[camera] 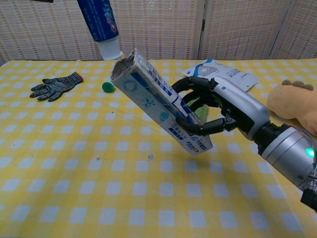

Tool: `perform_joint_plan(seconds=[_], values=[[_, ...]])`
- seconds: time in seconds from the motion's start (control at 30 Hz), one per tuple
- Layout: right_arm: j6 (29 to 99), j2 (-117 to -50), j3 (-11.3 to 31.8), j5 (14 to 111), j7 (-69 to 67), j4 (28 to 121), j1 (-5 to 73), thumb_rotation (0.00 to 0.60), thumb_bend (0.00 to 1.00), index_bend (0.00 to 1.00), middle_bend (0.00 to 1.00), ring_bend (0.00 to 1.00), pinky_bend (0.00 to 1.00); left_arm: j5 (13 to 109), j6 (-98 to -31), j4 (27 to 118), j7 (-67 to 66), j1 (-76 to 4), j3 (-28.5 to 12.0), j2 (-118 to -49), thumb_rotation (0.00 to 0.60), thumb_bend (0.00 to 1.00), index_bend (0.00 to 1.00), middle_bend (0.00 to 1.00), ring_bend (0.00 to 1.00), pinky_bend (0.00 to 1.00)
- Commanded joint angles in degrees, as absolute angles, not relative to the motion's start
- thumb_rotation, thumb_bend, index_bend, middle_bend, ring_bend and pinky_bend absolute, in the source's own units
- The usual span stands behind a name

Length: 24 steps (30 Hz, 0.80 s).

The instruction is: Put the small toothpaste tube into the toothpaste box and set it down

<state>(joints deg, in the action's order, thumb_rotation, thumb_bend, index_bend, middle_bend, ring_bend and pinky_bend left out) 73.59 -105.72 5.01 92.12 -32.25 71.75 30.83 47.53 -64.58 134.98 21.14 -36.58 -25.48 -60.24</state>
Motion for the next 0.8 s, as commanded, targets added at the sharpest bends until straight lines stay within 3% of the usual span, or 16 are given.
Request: perform_joint_plan(seconds=[0.03, 0.8], values=[[74.17, -106.27, 5.46, 91.86, -32.81, 72.2, 30.7, 0.6, 0.39, 0.35, 0.29, 0.33, 0.37, 46.32, -65.67, 134.99, 19.33, -37.92, -25.63, -62.09, 0.6, 0.41, 0.8, 1.0, 1.0, 1.0], [75.56, -108.86, 5.07, 91.6, -39.04, 67.6, 30.42, 0.6, 0.39, 0.35, 0.29, 0.33, 0.37, 46.65, -65.85, 134.99, 20.27, -37.74, -27.33, -64.08, 0.6, 0.41, 0.8, 1.0, 1.0, 1.0]])
